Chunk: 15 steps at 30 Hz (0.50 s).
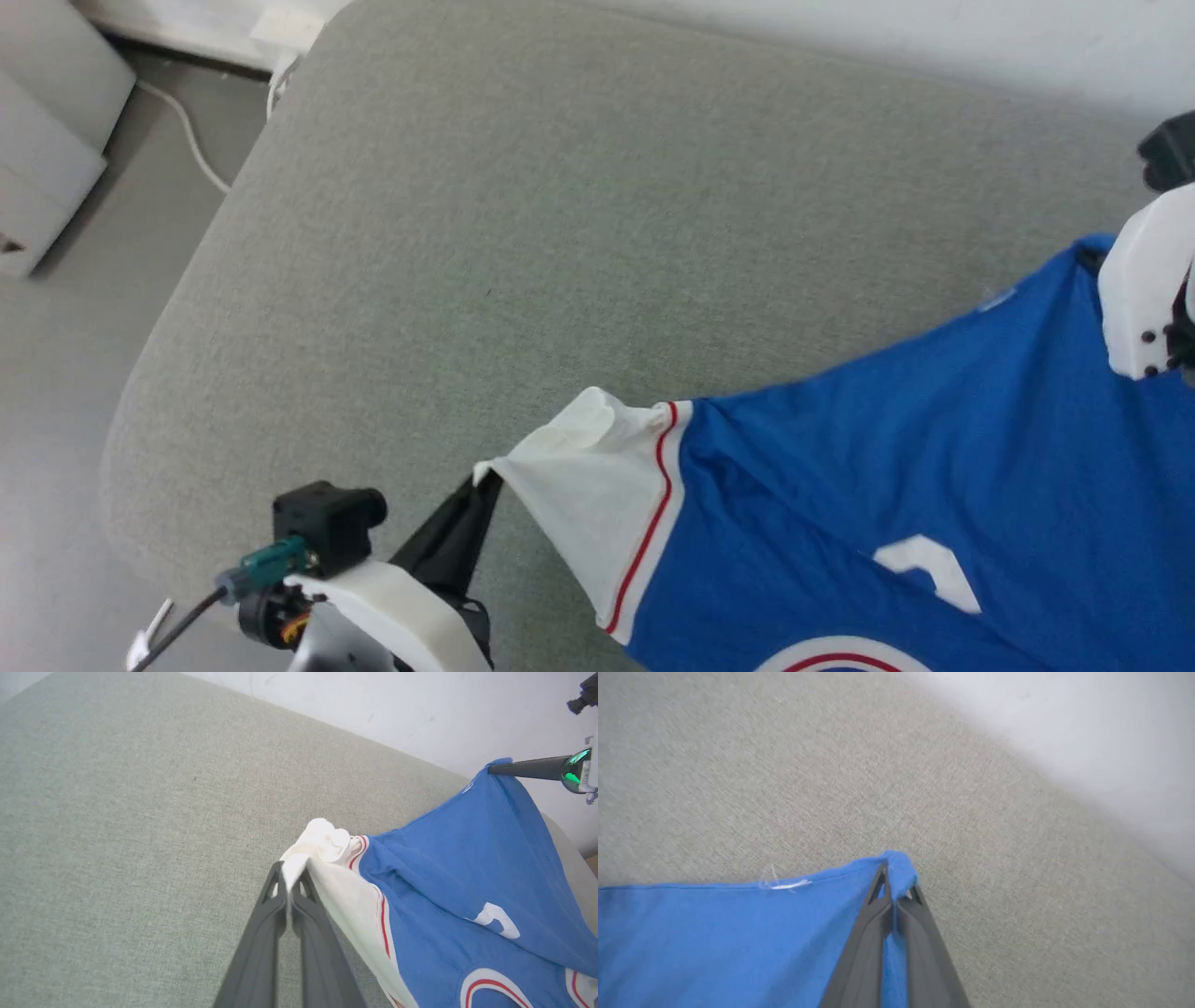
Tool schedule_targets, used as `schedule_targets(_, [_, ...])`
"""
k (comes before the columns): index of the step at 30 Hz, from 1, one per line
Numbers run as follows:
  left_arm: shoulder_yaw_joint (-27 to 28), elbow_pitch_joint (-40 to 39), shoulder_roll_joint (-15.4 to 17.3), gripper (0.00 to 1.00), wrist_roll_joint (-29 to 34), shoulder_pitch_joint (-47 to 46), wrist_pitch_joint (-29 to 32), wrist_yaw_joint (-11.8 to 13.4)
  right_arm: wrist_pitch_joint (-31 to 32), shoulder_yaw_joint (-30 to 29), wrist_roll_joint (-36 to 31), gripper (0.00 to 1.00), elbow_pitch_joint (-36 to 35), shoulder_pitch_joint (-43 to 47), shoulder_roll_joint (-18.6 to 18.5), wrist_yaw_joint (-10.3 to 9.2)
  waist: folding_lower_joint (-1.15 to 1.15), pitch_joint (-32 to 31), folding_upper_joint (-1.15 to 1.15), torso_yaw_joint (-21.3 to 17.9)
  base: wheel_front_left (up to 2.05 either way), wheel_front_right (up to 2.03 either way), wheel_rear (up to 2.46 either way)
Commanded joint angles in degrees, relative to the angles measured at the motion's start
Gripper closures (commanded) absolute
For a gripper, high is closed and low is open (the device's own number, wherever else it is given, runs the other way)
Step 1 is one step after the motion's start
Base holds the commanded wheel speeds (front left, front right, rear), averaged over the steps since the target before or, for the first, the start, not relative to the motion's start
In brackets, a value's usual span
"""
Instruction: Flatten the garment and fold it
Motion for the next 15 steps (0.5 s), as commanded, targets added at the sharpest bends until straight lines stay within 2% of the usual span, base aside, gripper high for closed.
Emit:
schedule_targets(1, [0.92,-0.95,1.27,1.0,0.66,-0.83,0.42,0.79,-2.04,-0.91,1.69,1.0,-1.4,-1.39,-0.28,-0.05,-0.01,-4.85,0.0,-4.36,0.0,0.0,0.0])
schedule_targets(7, [3.9,-3.67,4.09,1.0,1.65,-2.58,0.92,2.09,-6.68,-0.75,2.78,1.0,-7.53,-1.55,-2.57,-0.05,-0.01,-9.77,0.0,-9.05,0.0,0.0,0.0])
schedule_targets(15, [9.12,-8.95,6.79,1.0,3.13,-7.73,0.66,3.77,-11.48,-3.76,5.22,1.0,-16.44,-1.76,-2.55,-0.05,-0.01,-14.3,0.0,-14.87,0.0,0.0,0.0])
